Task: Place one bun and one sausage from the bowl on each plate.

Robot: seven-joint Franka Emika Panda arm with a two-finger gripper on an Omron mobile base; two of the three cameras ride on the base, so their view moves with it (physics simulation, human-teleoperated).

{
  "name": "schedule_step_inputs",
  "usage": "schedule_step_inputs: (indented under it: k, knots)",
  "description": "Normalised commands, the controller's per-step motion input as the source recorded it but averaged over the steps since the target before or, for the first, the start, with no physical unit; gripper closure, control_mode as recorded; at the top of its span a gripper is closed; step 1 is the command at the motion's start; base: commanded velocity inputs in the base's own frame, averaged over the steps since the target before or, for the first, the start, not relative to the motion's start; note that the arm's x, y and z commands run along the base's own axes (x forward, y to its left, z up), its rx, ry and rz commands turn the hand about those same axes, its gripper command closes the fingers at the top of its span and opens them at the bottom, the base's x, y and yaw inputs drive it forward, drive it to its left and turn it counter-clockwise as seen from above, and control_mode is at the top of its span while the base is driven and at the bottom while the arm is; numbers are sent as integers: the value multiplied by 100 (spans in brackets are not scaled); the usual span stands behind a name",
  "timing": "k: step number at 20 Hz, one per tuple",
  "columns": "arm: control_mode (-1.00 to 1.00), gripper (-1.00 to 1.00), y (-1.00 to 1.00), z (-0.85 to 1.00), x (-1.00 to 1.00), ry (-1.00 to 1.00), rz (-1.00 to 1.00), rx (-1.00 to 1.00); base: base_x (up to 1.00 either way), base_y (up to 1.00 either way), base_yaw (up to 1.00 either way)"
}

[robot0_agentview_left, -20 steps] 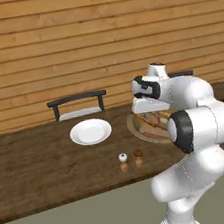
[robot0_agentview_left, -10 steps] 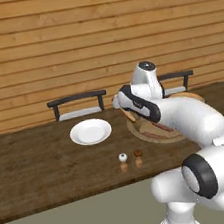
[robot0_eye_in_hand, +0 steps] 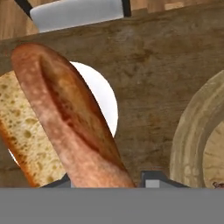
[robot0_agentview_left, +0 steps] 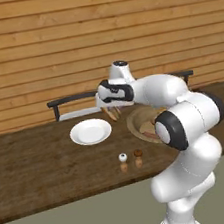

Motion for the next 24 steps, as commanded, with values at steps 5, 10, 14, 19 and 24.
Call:
schedule_step_inputs:
  k: [5, 10, 14, 19, 24]
  knots:
    - [-100, 100, 7, -79, 38, 8, -4, 0, 0, 0, 0]
    - [-100, 100, 29, -56, 25, 1, -4, 0, 0, 0, 0]
    - [-100, 100, 18, -47, 2, 0, -3, 0, 0, 0, 0]
    - [-100, -100, 1, -13, -16, 0, -1, 0, 0, 0, 0]
    - [-100, -100, 25, 2, 3, 0, 0, 0, 0, 0, 0]
